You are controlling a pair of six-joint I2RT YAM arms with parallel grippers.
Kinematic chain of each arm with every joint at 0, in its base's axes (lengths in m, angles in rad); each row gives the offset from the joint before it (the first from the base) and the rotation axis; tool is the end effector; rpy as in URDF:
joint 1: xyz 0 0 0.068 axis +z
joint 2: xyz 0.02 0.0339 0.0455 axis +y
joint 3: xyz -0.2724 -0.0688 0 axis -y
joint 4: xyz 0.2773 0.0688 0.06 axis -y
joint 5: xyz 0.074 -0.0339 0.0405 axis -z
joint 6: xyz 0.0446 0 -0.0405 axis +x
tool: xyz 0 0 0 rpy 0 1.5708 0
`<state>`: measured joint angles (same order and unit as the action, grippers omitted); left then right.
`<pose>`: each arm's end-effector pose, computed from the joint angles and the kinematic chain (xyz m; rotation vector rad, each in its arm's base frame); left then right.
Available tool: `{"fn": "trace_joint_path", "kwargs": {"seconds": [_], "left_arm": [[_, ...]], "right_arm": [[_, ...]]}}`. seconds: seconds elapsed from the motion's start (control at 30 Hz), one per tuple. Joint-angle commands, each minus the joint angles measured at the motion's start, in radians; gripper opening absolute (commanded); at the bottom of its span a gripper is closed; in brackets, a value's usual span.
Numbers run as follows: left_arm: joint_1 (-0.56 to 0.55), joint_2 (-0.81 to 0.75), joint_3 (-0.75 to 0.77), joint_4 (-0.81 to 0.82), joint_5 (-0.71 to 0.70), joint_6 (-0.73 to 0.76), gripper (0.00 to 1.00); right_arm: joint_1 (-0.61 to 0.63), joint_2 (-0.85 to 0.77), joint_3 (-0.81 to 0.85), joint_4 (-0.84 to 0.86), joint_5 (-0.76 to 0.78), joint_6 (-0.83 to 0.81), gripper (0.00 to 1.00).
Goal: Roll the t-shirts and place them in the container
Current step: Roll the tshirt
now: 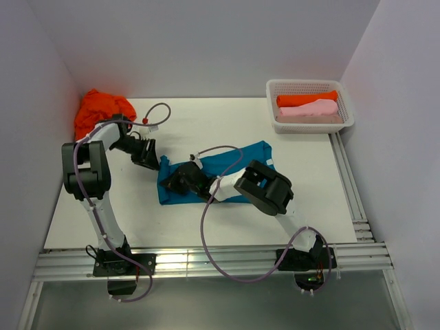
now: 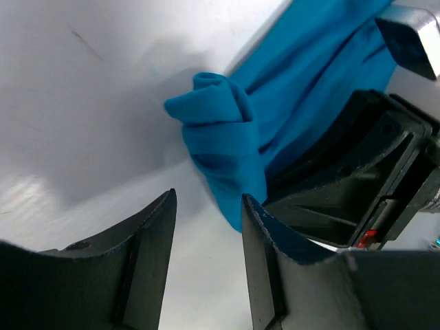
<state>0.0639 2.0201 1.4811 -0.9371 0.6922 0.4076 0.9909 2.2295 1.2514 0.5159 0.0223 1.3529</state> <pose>0.4183 -0.0018 0.1602 0.5151 2.6935 -0.9311 0.2735 0.4157 0.0795 0.4409 2.3185 1.3360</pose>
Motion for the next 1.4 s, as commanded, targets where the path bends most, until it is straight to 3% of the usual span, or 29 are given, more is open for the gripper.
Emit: {"fn": "trace_joint_path", "kwargs": {"seconds": [0.0, 0.27, 0.37, 0.53, 0.63, 0.83, 1.0, 1.23, 1.37], "left_arm": [[-0.007, -0.047, -0.048, 0.049, 0.089, 0.030, 0.48], [-0.035, -0.015, -0.133, 0.191, 0.087, -0.062, 0.47], [-0.044, -0.009, -0.136, 0.207, 0.069, -0.090, 0.36], [-0.085, -0.044, -0.173, 0.262, -0.026, -0.124, 0.19], [-0.101, -0.060, -0.182, 0.270, -0.065, -0.130, 0.15], [-0.124, -0.083, -0.189, 0.277, -0.109, -0.139, 0.14], [-0.142, -0.083, -0.173, 0.267, -0.129, -0.142, 0.15], [-0.145, -0.095, -0.156, 0.251, -0.154, -0.154, 0.14], [-0.145, -0.101, -0.150, 0.245, -0.155, -0.158, 0.13]], "right_arm": [[0.006, 0.030, -0.040, 0.099, -0.073, 0.075, 0.13], [0.005, 0.027, -0.066, 0.096, -0.071, 0.083, 0.15], [0.005, 0.010, -0.060, 0.033, -0.050, 0.062, 0.19], [0.026, -0.085, 0.005, -0.270, 0.129, -0.033, 0.46], [0.051, -0.136, 0.090, -0.486, 0.268, -0.084, 0.53], [0.098, -0.159, 0.279, -0.769, 0.433, -0.152, 0.54], [0.123, -0.068, 0.472, -0.931, 0.508, -0.221, 0.51], [0.143, 0.084, 0.767, -1.070, 0.525, -0.287, 0.49], [0.150, 0.116, 0.784, -1.051, 0.518, -0.307, 0.48]]}}
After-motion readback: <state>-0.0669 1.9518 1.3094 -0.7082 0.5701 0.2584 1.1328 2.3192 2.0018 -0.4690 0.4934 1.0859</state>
